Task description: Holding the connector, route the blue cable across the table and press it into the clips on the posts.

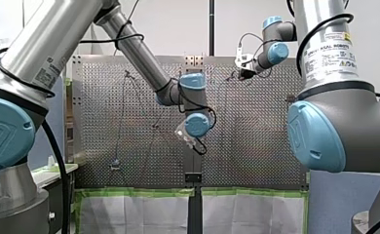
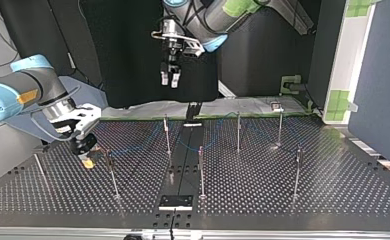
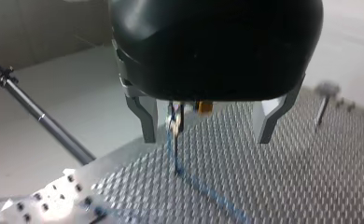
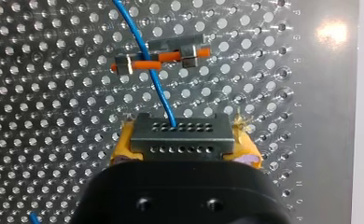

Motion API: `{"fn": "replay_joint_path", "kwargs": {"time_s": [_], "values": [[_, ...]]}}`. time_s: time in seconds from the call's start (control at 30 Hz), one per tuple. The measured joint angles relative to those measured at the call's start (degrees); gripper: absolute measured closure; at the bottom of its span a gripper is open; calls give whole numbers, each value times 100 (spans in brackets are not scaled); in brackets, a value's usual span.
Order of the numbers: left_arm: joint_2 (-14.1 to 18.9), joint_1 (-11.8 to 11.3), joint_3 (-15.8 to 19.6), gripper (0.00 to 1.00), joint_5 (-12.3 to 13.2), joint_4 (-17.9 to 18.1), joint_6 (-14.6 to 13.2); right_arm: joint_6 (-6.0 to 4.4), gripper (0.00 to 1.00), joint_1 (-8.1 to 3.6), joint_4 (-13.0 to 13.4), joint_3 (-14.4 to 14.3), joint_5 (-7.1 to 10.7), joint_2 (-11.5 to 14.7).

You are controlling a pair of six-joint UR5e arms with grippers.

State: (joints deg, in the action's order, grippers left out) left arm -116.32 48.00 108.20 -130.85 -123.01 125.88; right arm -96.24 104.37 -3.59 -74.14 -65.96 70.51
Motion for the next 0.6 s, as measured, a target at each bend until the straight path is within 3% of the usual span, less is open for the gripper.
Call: {"fn": "replay_joint_path", "kwargs": {"time_s": [0.17, 0.5, 0.6], "values": [[0, -257, 262, 1, 54, 253, -262, 6, 100, 13, 0, 0, 3, -10], [1, -850, 859, 1, 519, 851, -858, 7, 100, 20, 0, -1, 3, -23], [1, -937, 1023, 1, 624, 1016, -1005, 7, 100, 23, 0, -1, -1, -31]]}}
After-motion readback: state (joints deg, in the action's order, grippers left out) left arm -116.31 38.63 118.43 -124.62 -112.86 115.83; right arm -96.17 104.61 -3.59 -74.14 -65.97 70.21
